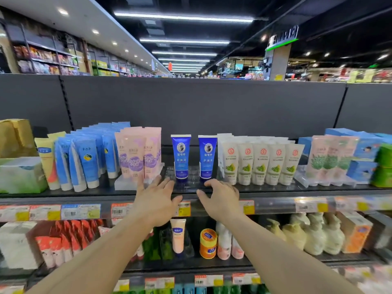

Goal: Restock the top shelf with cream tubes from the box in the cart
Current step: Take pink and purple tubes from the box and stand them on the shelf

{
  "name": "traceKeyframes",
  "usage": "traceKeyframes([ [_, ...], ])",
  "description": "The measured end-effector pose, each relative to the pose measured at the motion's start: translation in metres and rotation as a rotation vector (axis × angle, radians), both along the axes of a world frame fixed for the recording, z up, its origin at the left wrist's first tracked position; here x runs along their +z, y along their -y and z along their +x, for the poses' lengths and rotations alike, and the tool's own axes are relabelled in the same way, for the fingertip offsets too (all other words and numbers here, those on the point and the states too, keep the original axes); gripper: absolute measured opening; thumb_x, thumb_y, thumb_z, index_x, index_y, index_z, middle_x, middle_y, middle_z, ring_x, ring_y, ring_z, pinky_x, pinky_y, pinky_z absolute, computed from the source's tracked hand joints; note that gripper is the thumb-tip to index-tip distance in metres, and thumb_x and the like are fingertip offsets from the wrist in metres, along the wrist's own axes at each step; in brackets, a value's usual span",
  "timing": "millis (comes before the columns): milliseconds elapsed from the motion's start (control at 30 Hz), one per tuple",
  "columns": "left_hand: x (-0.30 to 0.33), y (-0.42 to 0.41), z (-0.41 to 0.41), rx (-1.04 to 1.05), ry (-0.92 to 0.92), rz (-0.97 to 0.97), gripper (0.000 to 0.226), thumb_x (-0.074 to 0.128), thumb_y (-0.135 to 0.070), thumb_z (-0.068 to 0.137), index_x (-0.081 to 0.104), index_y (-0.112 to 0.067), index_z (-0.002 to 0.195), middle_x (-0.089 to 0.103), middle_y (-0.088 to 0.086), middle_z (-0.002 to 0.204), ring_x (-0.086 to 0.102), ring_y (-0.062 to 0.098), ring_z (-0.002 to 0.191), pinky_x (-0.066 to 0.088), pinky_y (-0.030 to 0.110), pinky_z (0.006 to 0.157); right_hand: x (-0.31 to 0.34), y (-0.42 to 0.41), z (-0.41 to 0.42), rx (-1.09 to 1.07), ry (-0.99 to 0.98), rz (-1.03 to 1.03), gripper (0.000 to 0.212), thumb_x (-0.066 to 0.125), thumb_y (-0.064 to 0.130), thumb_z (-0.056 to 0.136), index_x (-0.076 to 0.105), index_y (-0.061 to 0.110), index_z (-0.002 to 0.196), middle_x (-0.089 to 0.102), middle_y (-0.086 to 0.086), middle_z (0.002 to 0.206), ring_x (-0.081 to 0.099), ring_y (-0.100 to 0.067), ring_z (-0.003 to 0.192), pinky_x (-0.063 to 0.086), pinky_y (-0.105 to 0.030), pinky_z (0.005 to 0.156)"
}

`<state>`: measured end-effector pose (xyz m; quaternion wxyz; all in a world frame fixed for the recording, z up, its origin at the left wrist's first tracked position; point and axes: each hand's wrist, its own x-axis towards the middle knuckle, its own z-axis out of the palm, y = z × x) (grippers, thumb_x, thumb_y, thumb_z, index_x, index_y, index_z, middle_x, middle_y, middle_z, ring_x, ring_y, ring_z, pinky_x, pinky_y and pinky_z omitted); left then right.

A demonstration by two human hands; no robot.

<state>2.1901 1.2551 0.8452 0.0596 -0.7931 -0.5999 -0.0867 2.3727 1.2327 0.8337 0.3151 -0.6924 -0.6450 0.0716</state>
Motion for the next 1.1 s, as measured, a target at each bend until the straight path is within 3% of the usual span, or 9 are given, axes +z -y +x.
traceKeyframes([
  [167, -0.003, -0.002, 0.004, 0.026, 0.052, 0.036, 0.066, 0.027, -0.064, 0.094, 0.025, -0.030, 0.150, 0.020, -0.006, 0.160, 0.006, 0.021, 0.150, -0.008, 0.057, 0.117, -0.001, 0.004, 0.004, 0.021, -0.008, 0.038, 0.037, 0.054, 0.047, 0.092, 0.056, 0.028, 0.125, 0.059, 0.007, 0.124, 0.049, -0.014, 0.121, 0.035, -0.035, 0.106],
  [267, -0.003, 0.003, 0.020, -0.035, 0.248, 0.210, 0.055, 0.044, -0.054, 0.093, 0.044, -0.025, 0.139, 0.040, 0.001, 0.148, 0.027, 0.023, 0.141, 0.015, 0.048, 0.117, 0.003, 0.010, 0.022, -0.008, -0.051, 0.121, 0.028, 0.055, 0.043, 0.094, 0.061, 0.028, 0.117, 0.062, 0.008, 0.115, 0.051, -0.012, 0.111, 0.040, -0.036, 0.102],
  [333, 0.002, 0.005, 0.037, -0.132, 0.335, 0.363, 0.043, 0.057, -0.044, 0.090, 0.057, -0.020, 0.126, 0.054, 0.003, 0.132, 0.044, 0.023, 0.127, 0.030, 0.044, 0.108, 0.012, 0.013, 0.043, -0.048, -0.037, 0.220, 0.020, 0.056, 0.039, 0.094, 0.064, 0.027, 0.107, 0.062, 0.009, 0.103, 0.052, -0.011, 0.100, 0.043, -0.034, 0.094],
  [467, 0.030, 0.008, 0.091, -0.289, 0.433, 0.519, 0.030, 0.066, -0.032, 0.087, 0.066, -0.016, 0.112, 0.064, 0.002, 0.114, 0.056, 0.023, 0.112, 0.039, 0.041, 0.098, 0.043, 0.019, 0.107, -0.121, 0.007, 0.366, 0.012, 0.057, 0.031, 0.094, 0.065, 0.023, 0.096, 0.061, 0.009, 0.092, 0.052, -0.014, 0.091, 0.041, -0.031, 0.082],
  [567, 0.052, 0.008, 0.135, -0.356, 0.456, 0.541, 0.027, 0.063, -0.031, 0.090, 0.067, -0.016, 0.112, 0.064, 0.000, 0.113, 0.055, 0.021, 0.110, 0.038, 0.039, 0.099, 0.062, 0.020, 0.161, -0.162, 0.014, 0.436, 0.013, 0.057, 0.025, 0.093, 0.069, 0.019, 0.096, 0.066, 0.003, 0.095, 0.055, -0.018, 0.093, 0.042, -0.033, 0.080],
  [733, 0.073, -0.002, 0.198, -0.289, 0.453, 0.456, 0.036, 0.058, -0.034, 0.092, 0.059, -0.019, 0.126, 0.056, 0.000, 0.132, 0.045, 0.020, 0.126, 0.028, 0.031, 0.106, 0.074, 0.012, 0.224, -0.135, 0.009, 0.434, 0.013, 0.057, 0.020, 0.093, 0.068, 0.019, 0.100, 0.066, -0.001, 0.098, 0.056, -0.019, 0.091, 0.038, -0.027, 0.074],
  [833, 0.077, -0.016, 0.220, -0.183, 0.292, 0.360, 0.052, 0.054, -0.045, 0.092, 0.045, -0.025, 0.139, 0.042, 0.000, 0.147, 0.034, 0.021, 0.137, 0.023, 0.037, 0.113, 0.079, 0.006, 0.237, -0.066, 0.133, 0.391, 0.026, 0.052, 0.023, 0.095, 0.065, 0.018, 0.118, 0.063, -0.003, 0.116, 0.053, -0.021, 0.107, 0.040, -0.031, 0.087],
  [967, 0.073, -0.024, 0.230, -0.091, 0.106, 0.274, 0.064, 0.051, -0.057, 0.089, 0.032, -0.032, 0.145, 0.038, -0.002, 0.150, 0.032, 0.023, 0.139, 0.019, 0.044, 0.113, 0.083, -0.004, 0.234, 0.076, 0.377, 0.275, 0.044, 0.045, 0.020, 0.097, 0.048, 0.023, 0.140, 0.048, 0.000, 0.142, 0.037, -0.024, 0.132, 0.029, -0.034, 0.108],
  [1100, 0.068, -0.022, 0.230, -0.081, 0.079, 0.254, 0.069, 0.049, -0.058, 0.091, 0.023, -0.032, 0.149, 0.036, 0.001, 0.150, 0.027, 0.025, 0.139, 0.018, 0.045, 0.115, 0.078, -0.009, 0.233, 0.114, 0.408, 0.264, 0.050, 0.046, 0.016, 0.095, 0.041, 0.024, 0.145, 0.044, 0.000, 0.144, 0.034, -0.024, 0.133, 0.026, -0.037, 0.109],
])
